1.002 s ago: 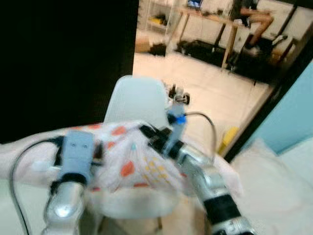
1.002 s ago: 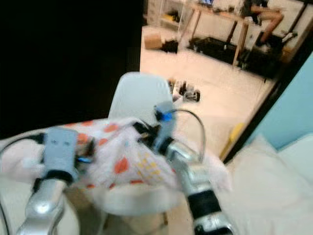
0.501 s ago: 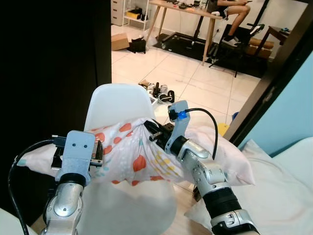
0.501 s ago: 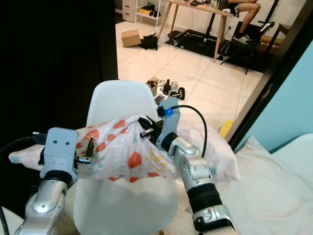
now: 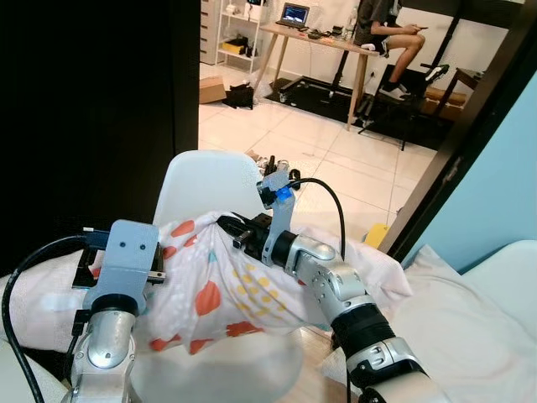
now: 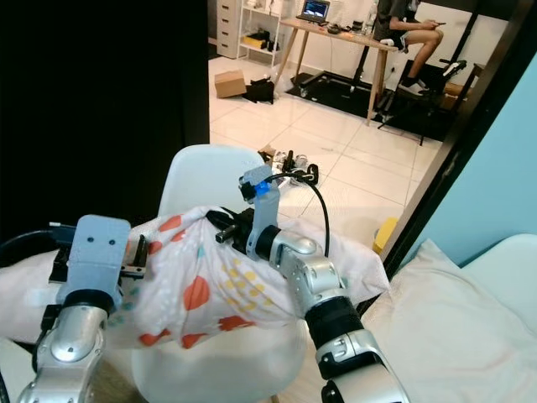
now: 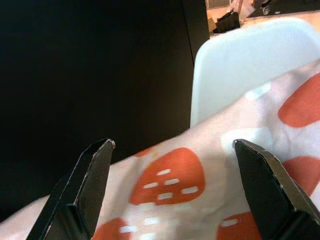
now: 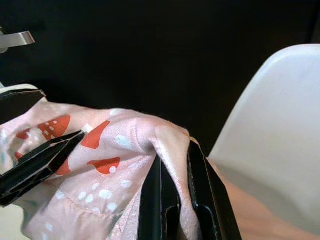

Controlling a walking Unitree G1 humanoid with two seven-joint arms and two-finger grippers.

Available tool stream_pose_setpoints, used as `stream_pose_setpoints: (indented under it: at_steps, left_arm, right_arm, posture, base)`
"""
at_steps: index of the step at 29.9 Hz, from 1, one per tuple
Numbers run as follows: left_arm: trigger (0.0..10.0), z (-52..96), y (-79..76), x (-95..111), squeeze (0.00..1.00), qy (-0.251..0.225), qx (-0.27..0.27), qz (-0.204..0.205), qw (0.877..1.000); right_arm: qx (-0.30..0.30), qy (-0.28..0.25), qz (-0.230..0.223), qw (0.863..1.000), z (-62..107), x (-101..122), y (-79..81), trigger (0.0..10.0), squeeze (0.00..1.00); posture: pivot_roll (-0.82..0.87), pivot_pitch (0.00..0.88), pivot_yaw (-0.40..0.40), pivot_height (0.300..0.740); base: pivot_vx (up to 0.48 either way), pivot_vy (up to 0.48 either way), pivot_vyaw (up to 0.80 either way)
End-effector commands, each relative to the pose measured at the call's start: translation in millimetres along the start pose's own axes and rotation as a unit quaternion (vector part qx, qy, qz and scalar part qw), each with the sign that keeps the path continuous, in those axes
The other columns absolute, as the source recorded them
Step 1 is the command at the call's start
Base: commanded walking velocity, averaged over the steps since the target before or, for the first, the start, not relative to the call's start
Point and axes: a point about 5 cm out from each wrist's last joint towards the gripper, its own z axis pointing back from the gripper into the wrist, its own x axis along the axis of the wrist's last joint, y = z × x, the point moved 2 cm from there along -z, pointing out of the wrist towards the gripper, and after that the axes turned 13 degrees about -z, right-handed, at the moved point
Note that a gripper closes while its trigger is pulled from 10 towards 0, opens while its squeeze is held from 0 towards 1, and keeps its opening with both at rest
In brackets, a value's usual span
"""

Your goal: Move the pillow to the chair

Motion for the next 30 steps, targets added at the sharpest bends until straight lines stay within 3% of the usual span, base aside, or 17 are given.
stream_pose_setpoints:
  at_steps: [1,8,17,30]
  left_arm:
    - [10.0,-1.1,5.0,4,0.0,-0.006,0.009,-0.01,1.0]
    - [10.0,-5.7,16.3,11,0.0,-0.017,0.023,-0.012,1.0]
    - [10.0,-12.0,20.0,10,0.0,-0.014,0.026,-0.002,1.0]
    - [10.0,-11.4,9.5,18,0.0,-0.014,0.009,0.03,0.999]
  right_arm:
    - [0.005,-0.043,0.003,0.999,-0.9,23,1.7,10.0,0.0]
    - [-0.023,-0.057,0.007,0.998,-7.7,30,-1.1,10.0,0.0]
    - [-0.054,-0.076,-0.004,0.996,-12.2,34,-12.4,10.0,0.0]
    - [-0.073,-0.104,0.016,0.992,-22.5,53,-14.5,10.0,0.0]
  posture:
    - [0.11,0.0,-0.15,0.69]
    - [0.1,0.0,-0.143,0.67]
    - [0.11,0.003,-0.157,0.65]
    - [0.11,0.057,-0.15,0.615]
  base:
    - [0.0,0.0,0.0]
    - [0.0,0.0,0.0]
    - [0.0,0.0,0.0]
    - [0.0,0.0,0.0]
